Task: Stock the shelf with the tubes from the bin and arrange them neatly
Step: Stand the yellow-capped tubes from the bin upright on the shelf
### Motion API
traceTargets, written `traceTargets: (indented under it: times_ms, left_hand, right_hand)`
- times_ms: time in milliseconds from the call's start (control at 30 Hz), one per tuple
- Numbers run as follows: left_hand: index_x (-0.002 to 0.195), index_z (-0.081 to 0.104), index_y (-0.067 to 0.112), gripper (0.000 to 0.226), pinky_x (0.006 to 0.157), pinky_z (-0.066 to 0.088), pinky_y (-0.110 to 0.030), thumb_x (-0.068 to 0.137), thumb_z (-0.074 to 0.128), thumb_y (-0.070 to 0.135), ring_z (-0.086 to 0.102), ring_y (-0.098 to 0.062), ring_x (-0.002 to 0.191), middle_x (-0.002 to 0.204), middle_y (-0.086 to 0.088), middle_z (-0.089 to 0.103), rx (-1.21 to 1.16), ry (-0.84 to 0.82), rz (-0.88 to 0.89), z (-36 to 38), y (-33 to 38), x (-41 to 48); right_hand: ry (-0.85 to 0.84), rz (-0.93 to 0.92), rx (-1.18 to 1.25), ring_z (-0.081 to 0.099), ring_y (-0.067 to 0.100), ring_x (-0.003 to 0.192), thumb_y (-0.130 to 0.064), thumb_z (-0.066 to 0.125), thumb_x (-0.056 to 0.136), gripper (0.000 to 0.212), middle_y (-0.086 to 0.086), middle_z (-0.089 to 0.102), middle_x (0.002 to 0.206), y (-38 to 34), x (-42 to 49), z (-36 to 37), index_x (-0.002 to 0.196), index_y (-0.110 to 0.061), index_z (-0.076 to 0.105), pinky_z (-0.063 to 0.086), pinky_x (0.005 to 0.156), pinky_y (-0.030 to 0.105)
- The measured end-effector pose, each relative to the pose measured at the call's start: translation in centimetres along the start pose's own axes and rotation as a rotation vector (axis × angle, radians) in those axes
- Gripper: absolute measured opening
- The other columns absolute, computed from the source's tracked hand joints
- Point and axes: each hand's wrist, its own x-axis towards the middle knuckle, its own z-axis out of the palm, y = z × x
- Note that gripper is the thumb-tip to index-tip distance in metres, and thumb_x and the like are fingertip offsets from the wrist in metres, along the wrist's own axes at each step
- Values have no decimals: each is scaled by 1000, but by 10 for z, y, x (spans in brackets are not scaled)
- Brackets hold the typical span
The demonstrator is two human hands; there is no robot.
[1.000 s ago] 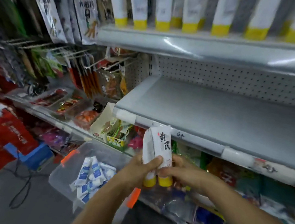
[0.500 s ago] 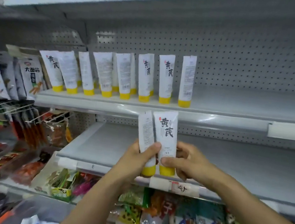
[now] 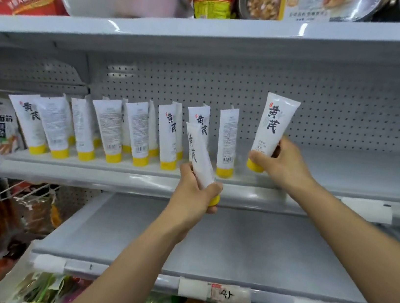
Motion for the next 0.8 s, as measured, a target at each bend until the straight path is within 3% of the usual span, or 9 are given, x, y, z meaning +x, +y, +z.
traceTargets:
  times_ms: [133, 267, 400, 633, 800]
  left_hand:
    - [128, 35, 19, 48, 63, 60, -29, 91, 65, 18, 60, -16, 93, 119, 2, 50, 26, 2, 31, 6, -2, 13]
    - [120, 35, 22, 44, 56, 57, -26, 89, 66, 17, 59, -10, 87, 109, 10, 51, 28, 18, 85, 12, -7, 23]
    - [120, 35, 24, 45, 56, 55, -23, 89, 67, 19, 60, -11, 91, 111, 13, 52, 27, 3, 93, 12, -10, 28]
    - [123, 36, 22, 48, 56, 56, -27, 88, 69, 20, 62, -21, 98, 117, 4, 53, 9, 6, 71, 11, -12, 32]
    - [120, 38, 24, 47, 57, 58, -30, 86, 71, 20, 62, -20, 95, 113, 6, 55, 35, 3, 78, 11, -7, 25]
  right_hand:
    - [-26, 52, -164, 65, 21, 95, -32, 75, 72, 45, -2, 67, 104, 22, 34, 9, 111, -23, 55, 54, 84, 46]
    - [-37, 63, -268, 63, 24, 99, -31, 75, 73, 45, 2, 67, 107, 36, 54, 20, 112, -18, 56, 52, 83, 39]
    - [-36, 94, -309, 61, 26, 101, -33, 75, 75, 47, 4, 66, 111, 43, 66, 25, 113, -15, 56, 47, 77, 31]
    - [-65, 176, -312, 60, 30, 107, -30, 76, 75, 56, 11, 62, 120, 44, 71, 29, 121, -10, 51, 50, 80, 33]
    - [-53, 306, -351, 56, 34, 111, -25, 73, 80, 64, 14, 52, 125, 23, 54, 16, 128, -2, 37, 47, 81, 36]
